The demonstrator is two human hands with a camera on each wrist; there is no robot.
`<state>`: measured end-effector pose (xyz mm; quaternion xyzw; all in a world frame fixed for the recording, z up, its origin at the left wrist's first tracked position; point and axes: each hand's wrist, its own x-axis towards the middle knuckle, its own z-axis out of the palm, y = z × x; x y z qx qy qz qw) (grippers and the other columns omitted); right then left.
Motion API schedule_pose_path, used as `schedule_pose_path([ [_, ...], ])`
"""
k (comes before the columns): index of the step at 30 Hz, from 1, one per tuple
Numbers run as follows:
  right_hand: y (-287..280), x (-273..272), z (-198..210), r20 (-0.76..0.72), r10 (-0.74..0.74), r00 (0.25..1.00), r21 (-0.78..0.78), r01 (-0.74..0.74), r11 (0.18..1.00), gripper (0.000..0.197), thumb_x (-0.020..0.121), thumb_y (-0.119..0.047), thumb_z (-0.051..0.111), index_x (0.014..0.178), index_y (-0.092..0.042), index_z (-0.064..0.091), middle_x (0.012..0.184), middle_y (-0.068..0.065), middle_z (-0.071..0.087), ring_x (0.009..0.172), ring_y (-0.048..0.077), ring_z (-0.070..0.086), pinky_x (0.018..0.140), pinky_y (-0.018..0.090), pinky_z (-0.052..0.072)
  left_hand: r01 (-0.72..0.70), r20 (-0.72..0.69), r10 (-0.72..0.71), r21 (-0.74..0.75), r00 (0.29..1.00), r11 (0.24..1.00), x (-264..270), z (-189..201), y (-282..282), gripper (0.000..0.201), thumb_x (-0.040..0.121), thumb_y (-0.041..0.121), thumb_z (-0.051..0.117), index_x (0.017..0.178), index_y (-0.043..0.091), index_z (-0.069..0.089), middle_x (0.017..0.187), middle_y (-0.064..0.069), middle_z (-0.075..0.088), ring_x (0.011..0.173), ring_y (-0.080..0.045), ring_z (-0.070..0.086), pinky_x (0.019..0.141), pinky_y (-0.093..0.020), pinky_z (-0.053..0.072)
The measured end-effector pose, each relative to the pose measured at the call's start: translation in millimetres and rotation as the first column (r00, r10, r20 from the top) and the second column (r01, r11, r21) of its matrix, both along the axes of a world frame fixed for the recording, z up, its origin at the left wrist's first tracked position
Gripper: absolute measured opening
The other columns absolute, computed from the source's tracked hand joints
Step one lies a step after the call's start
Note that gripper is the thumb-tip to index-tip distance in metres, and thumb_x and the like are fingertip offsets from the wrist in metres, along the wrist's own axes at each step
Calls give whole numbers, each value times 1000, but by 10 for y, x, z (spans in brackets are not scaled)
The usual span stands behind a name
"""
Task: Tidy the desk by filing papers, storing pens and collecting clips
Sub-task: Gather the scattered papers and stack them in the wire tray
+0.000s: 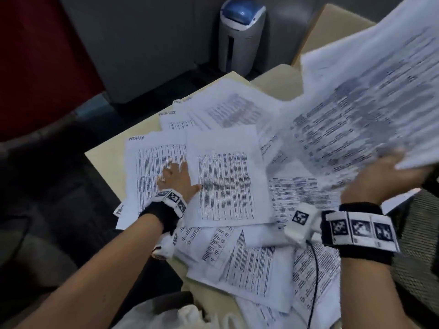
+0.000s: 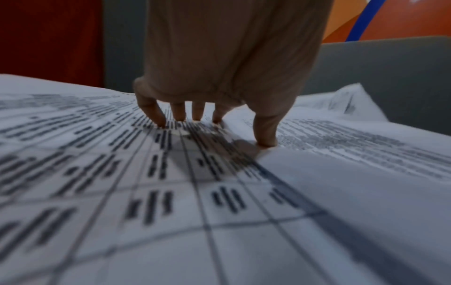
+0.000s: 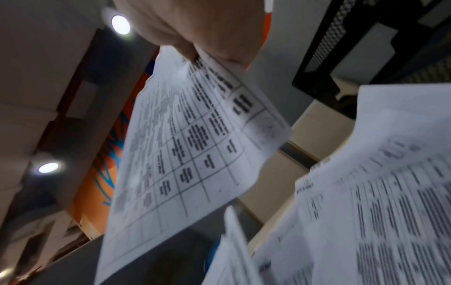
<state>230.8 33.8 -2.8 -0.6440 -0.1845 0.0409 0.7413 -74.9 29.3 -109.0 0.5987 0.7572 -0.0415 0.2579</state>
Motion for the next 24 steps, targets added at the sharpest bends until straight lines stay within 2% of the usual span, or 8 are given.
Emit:
schedule_pose_path([
  [3, 14, -233, -159, -5, 194, 981, -195, -191, 962, 46, 89, -21, 48, 131, 0, 45, 121, 13, 57, 109, 20, 57, 87, 12, 43, 65, 47, -65, -4, 997, 998, 97, 16, -56, 81, 86, 50, 54, 149, 21, 11, 155, -11, 7, 142, -41, 9, 110, -60, 22],
  [5, -37, -461, -362, -4, 324, 946, -452, -291, 843, 35, 93, -4, 44, 127, 3, 49, 115, 16, 59, 105, 21, 56, 74, 16, 39, 71, 84, -70, -8, 994, 997, 60, 49, -31, 81, 84, 50, 57, 148, 21, 16, 152, -12, 12, 140, -39, 13, 110, -58, 24],
  [7, -86, -609, -609, -66, 439, 896, -627, -379, 680, 27, 92, 0, 42, 116, 7, 54, 101, 21, 60, 87, 25, 57, 64, 23, 39, -116, 87, 113, 30, 990, 993, -80, 89, 27, 86, 84, 50, 58, 149, 17, 12, 154, -16, 8, 142, -38, 9, 114, -57, 17],
  [10, -71, -646, -915, -202, 561, 803, -745, -498, 443, 27, 92, -4, 45, 117, 6, 52, 89, 10, 52, 78, 18, 51, 54, 22, 40, -552, 142, 540, 56, 829, 832, -404, 136, 84, 100, 84, 49, 59, 150, 8, -4, 157, -19, -4, 146, -36, -2, 117, -54, 3],
  [13, -69, -842, -958, -231, 697, 679, -766, -568, 300, 25, 93, -2, 41, 113, -6, 54, 71, -5, 43, 59, 10, 43, 46, 18, 33, -627, 228, 596, 93, 770, 774, -483, 84, 73, 102, 82, 48, 62, 149, 0, 2, 153, -24, 12, 140, -39, 14, 114, -49, 17],
  [18, -189, -1331, -939, -169, 847, 504, -836, -528, 147, 40, 88, -3, 48, 127, -5, 42, 112, 16, 49, 101, 31, 52, 84, 42, 49, -488, 423, 390, 152, 818, 859, -107, -6, -64, 70, 92, 44, 47, 143, 1, 26, 144, -21, 28, 133, -35, 27, 107, -44, 28],
  [22, -369, -1410, -951, -191, 775, 603, -887, -445, 127, 82, 83, -12, 64, 145, -6, 12, 144, 16, 32, 129, 35, 36, 104, 43, 35, -384, 443, 309, 89, 842, 919, 49, -34, -214, 71, 90, 45, 51, 141, 4, 26, 144, -16, 26, 135, -34, 25, 109, -48, 28],
  [24, -416, -1375, -939, -265, 744, 614, -868, -487, 93, 72, 84, -11, 62, 142, -3, 19, 135, 19, 43, 120, 34, 48, 99, 40, 42, -336, 434, 274, 70, 858, 939, 63, -17, -260, 74, 89, 43, 54, 142, 2, 22, 146, -16, 24, 136, -34, 25, 110, -49, 28],
])
